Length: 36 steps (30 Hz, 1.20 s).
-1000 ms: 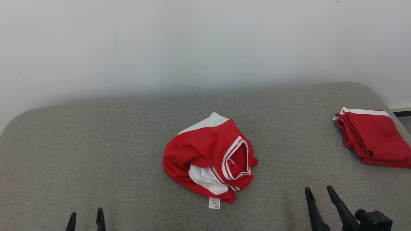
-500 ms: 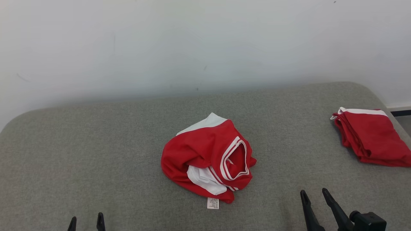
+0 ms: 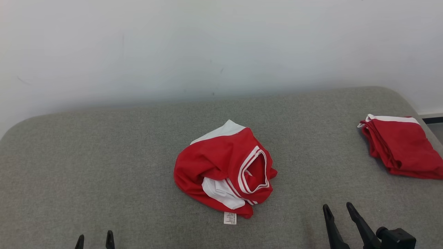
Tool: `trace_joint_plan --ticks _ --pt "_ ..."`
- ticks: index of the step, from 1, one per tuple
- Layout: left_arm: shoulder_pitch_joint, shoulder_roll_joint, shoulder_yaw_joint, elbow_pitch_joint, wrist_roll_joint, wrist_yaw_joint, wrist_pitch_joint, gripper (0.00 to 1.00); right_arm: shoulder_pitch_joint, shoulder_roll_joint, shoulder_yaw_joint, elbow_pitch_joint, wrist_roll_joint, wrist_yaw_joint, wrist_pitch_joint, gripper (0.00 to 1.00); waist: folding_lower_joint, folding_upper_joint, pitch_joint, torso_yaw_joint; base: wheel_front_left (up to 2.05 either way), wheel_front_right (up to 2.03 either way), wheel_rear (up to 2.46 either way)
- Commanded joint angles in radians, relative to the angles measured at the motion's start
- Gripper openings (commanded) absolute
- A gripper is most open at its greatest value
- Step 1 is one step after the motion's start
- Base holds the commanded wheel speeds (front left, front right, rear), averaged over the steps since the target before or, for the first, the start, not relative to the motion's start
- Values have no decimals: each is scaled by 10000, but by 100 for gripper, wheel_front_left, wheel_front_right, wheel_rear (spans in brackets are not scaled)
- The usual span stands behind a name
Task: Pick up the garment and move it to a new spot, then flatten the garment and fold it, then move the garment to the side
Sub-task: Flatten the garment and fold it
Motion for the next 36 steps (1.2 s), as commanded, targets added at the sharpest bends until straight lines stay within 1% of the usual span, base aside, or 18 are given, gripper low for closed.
trace_joint_plan --ticks 1,9,14,17,19,21,22,24,27,31,36 --pt "23 -18 -16 25 71 -8 -31 100 -51 -12 20 -28 97 -26 -49 100 0 -1 9 -4 0 0 0" --pt "-60 -23 -65 48 99 -15 -31 100 -87 -37 69 -48 99 -26 -51 100 0 -1 44 -58 0 0 0" --pt "-240 -24 -292 84 105 -18 -31 100 -117 -4 97 -50 97 -26 -52 100 0 -1 92 -175 0 0 0" --pt "-536 -10 -717 234 19 -20 -30 100 -155 2 125 -50 99 -26 -53 100 0 -1 149 -320 0 0 0" --pt "-825 105 -1208 467 -86 -19 -31 100 -181 5 153 -54 103 -26 -53 100 0 -1 204 -456 0 0 0" --pt "-1287 220 -1760 654 -252 -8 188 100 -200 3 156 -53 109 -26 -53 100 0 -1 262 -596 0 0 0" --pt "-1287 220 -1760 654 -252 -8 188 100 -200 3 156 -53 109 -26 -53 100 0 -1 262 -596 0 0 0" --pt "-1801 265 -2258 686 -396 -8 608 100 -221 -2 136 -52 120 -26 -54 100 0 -1 338 -735 0 0 0" --pt "-2524 256 -2823 660 -583 -8 1506 100 -275 15 192 -68 97 -26 -54 100 0 -1 500 -1004 0 0 0" --pt "-3465 140 -3670 652 -1123 -9 2590 100 -356 46 210 -40 82 -26 -54 100 0 -1 705 -1428 0 0 0" --pt "-4328 42 -4574 859 -1621 -9 3468 100 -535 101 310 -67 72 -26 -53 100 0 -1 1015 -2143 0 0 0"
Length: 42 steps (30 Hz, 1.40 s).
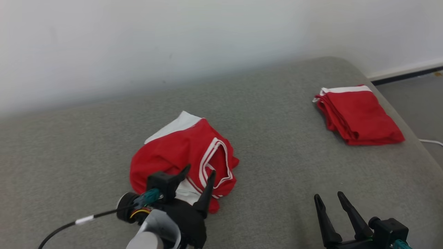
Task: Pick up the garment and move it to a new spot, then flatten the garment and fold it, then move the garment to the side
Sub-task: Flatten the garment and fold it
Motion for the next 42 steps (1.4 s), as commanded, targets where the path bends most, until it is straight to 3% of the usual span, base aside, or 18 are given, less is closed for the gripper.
trace_joint_plan --ticks 1,6,14,21,28,29,30,31,32,35,37,42 --pt "-280 -22 -169 60 -164 10 123 100 -133 52 45 -35 -16 -26 -45 100 -1 -1 394 -652 0 0 0" --pt "-841 -44 -735 500 -310 133 675 100 -256 123 12 -67 -31 -26 -44 100 -1 -1 691 -1376 0 0 0" --pt "-1430 88 -776 1427 -16 970 1465 100 -313 351 43 -98 -17 -26 -46 100 -1 -1 1082 -2253 0 0 0" --pt "-1436 521 -922 1747 370 1689 2877 100 -233 441 -70 -135 -41 -26 -44 100 -1 -1 1162 -2355 0 0 0" --pt "-1128 551 -1187 1008 290 1687 3497 98 -282 554 -32 -122 -76 -26 -44 100 -1 -1 1106 -2078 0 0 0" --pt "-1096 545 -1198 921 254 1681 3542 85 -311 560 -8 -110 -77 -26 -44 100 -1 -1 1091 -2053 0 0 0" --pt "-1096 545 -1198 921 254 1681 3542 85 -311 560 -8 -110 -77 -26 -44 100 -1 -1 1091 -2053 0 0 0" --pt "-1061 530 -1210 792 156 1646 3611 63 -345 559 28 -82 -72 -26 -44 100 -1 -1 1066 -2007 0 0 0" --pt "-1043 517 -1202 732 87 1618 3633 50 -361 558 43 -67 -66 -26 -46 100 -1 -1 1057 -1994 0 0 0" --pt "-1031 485 -1166 701 -58 1618 3609 39 -408 555 99 -46 -39 -26 -44 100 -1 -1 1053 -1993 0 0 0" --pt "-1067 450 -1121 743 -189 1577 3490 0 -443 544 148 -27 -8 -26 -44 100 -1 -1 1062 -2025 0 0 0" --pt "-1509 306 -946 544 -406 1347 2466 0 -452 472 117 -15 81 -26 -45 100 -1 -1 1071 -2109 0 0 0"
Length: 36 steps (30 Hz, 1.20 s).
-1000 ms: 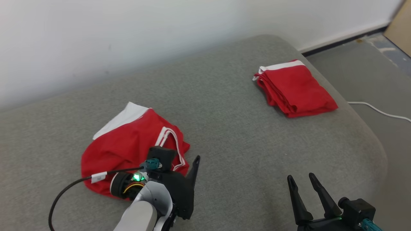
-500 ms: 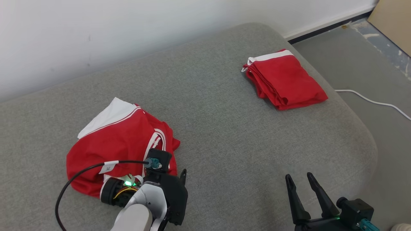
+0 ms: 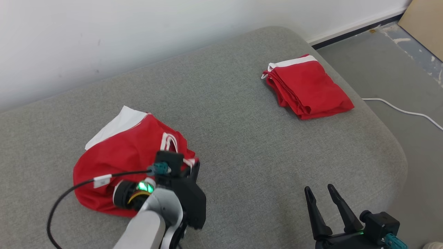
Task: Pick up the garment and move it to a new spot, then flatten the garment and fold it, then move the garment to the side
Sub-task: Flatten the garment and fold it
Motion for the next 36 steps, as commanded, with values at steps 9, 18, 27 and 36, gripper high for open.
trace_joint_plan --ticks 9,18,27,36 --pt "-1679 -363 348 -1079 -1176 -444 -2495 0 -2 51 -43 53 23 -27 -45 100 -1 -1 -116 26 0 0 0" --pt "-3789 -391 -43 -2142 -3111 52 -4983 0 61 27 4 109 38 -27 -45 100 -1 -1 -241 129 0 0 0" --pt "-5243 -385 -490 -3135 -4841 741 -5886 0 28 -3 171 165 78 -27 -45 100 -1 -1 -304 364 0 0 0" --pt "-3383 -377 -152 -3077 -4606 684 -5892 0 -9 83 38 40 113 -27 -45 100 -1 -1 77 1164 0 0 0"
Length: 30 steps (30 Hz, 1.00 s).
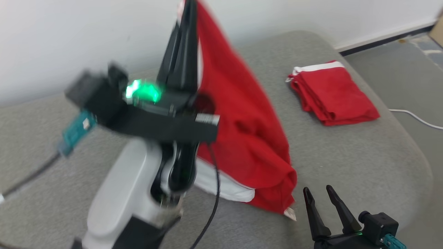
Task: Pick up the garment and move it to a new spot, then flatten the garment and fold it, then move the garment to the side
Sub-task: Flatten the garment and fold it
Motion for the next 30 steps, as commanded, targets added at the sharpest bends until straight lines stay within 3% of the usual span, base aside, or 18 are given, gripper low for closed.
trace_joint_plan --ticks 1,6,14,21,30 --pt "563 15 153 50 215 -114 -27 0 -16 26 -25 -37 15 -27 -41 100 0 0 233 473 0 0 0" --pt "3264 253 1016 203 96 -484 -28 0 58 -68 8 -31 -64 -27 -41 100 0 0 249 1171 0 0 0" --pt "6960 738 2328 114 -500 -538 -29 0 183 -231 161 39 14 -27 -41 100 0 0 7 2014 0 0 0" --pt "7818 795 2814 1012 -854 -648 -20 0 166 -322 341 132 79 -27 -41 100 0 0 -228 2304 0 0 0" --pt "7882 954 3450 2425 26 -148 -25 0 190 -376 411 142 181 -27 -41 100 0 0 -324 2276 0 0 0"
